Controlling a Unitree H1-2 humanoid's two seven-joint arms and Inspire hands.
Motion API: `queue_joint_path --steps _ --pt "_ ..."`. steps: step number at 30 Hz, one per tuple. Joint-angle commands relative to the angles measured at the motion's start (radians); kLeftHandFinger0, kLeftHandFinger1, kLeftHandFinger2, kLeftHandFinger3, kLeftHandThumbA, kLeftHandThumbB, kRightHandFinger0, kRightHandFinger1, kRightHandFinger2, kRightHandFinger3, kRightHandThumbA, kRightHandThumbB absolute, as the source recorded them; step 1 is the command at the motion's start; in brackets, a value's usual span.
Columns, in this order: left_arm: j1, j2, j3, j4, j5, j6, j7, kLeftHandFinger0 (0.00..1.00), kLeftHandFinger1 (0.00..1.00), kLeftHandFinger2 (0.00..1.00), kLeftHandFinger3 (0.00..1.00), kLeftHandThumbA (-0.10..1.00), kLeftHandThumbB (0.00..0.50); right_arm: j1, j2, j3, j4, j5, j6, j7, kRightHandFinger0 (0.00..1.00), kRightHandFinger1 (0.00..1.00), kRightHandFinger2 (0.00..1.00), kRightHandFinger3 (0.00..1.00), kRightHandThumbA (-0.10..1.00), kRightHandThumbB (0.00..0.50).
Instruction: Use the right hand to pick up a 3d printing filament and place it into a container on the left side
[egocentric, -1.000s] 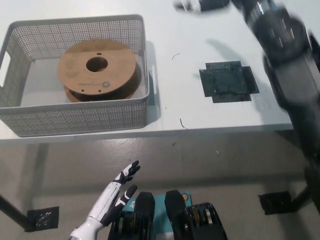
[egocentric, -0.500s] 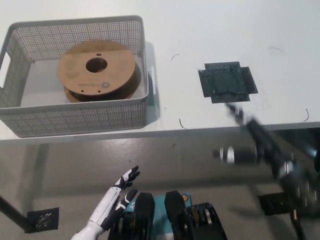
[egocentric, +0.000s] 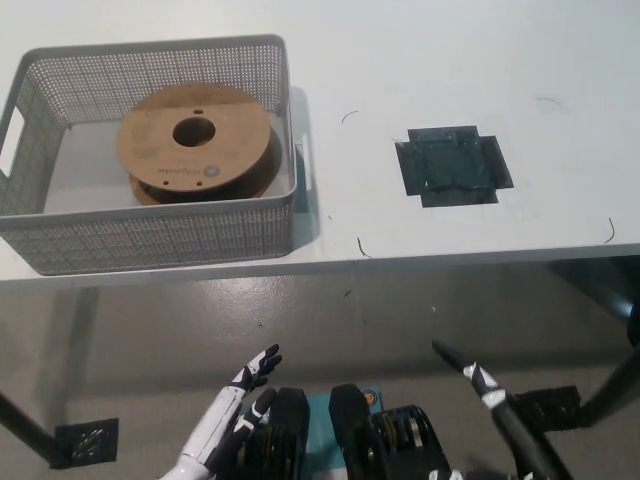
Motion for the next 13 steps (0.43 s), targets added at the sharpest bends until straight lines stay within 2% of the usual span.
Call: queue_joint_path --steps 1,4,13 --pt "0.010 -0.015 -0.011 -0.040 0.016 -0.069 0.026 1.00 1.00 1.00 1.00 1.00 0.384 0.024 0.067 -0.017 0.036 0.006 -0.350 -0.170 1.00 1.00 1.00 1.00 1.00 0.340" --pt "0.019 -0.017 -0.011 -0.051 0.021 -0.056 0.026 1.00 1.00 1.00 1.00 1.00 0.386 -0.030 0.074 -0.041 0.183 0.014 -0.350 -0.172 1.00 1.00 1.00 1.00 1.00 0.305" --pt "0.024 -0.020 -0.002 -0.048 0.017 -0.058 0.028 1.00 1.00 1.00 1.00 1.00 0.381 -0.151 0.072 -0.063 0.496 0.008 -0.350 -0.194 1.00 1.00 1.00 1.00 1.00 0.285"
